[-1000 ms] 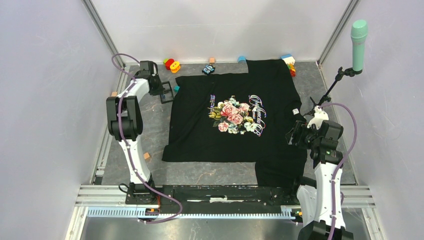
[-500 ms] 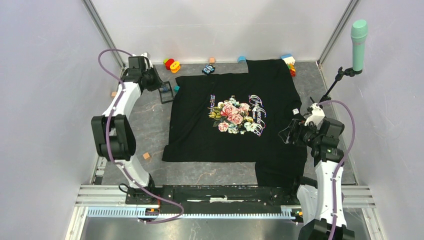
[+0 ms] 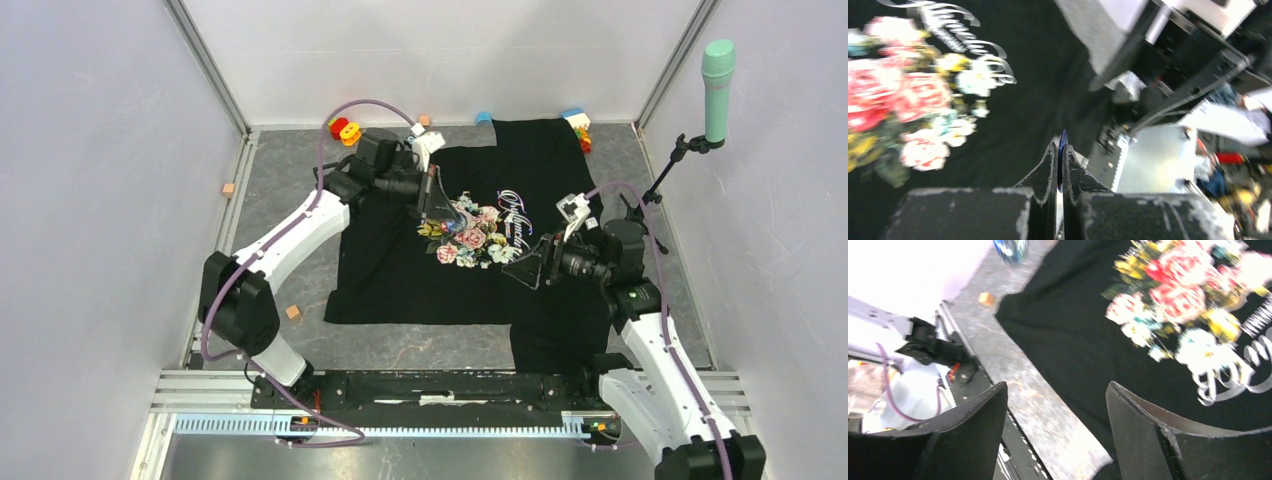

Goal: Pin the brooch onto the clothing

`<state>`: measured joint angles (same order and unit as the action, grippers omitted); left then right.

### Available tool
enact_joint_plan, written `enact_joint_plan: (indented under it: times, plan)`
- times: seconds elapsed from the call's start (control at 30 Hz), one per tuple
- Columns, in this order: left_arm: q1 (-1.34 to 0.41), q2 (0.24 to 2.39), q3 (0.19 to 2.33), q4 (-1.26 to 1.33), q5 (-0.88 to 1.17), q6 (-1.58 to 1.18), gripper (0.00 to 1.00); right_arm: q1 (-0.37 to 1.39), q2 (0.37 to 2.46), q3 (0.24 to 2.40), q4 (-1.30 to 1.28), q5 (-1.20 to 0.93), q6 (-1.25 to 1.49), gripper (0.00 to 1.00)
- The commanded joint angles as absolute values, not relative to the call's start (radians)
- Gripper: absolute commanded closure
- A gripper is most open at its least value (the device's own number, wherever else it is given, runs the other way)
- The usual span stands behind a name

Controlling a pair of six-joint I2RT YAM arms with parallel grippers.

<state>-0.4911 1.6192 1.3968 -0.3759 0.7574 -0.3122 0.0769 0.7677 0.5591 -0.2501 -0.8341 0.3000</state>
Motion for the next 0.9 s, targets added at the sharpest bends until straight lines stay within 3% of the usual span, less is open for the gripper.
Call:
enact_joint_plan:
  times: [0.0, 0.17, 0.57, 0.87]
  plan:
    - [-0.541, 1.52, 1.322, -0.175, 1.007, -0.317, 0.98, 0.208, 0.77, 0.578, 0.082, -0.843, 0.523, 0.25]
    - [-0.567, 1.439, 1.204, 0.075, 1.06, -0.48, 0.98, 0.312, 0.785, 0.556, 0.189, -0.784, 0.608, 0.32]
    - [-0.617, 1.437, 1.212, 0.05, 1.104, -0.464, 0.98, 0.431, 0.819, 0.527, 0.448, -0.741, 0.771, 0.43]
    - [-0.624, 1.439, 1.226, 0.008, 1.104, -0.434, 0.98, 0.443, 0.818, 0.516, 0.495, -0.729, 0.79, 0.58]
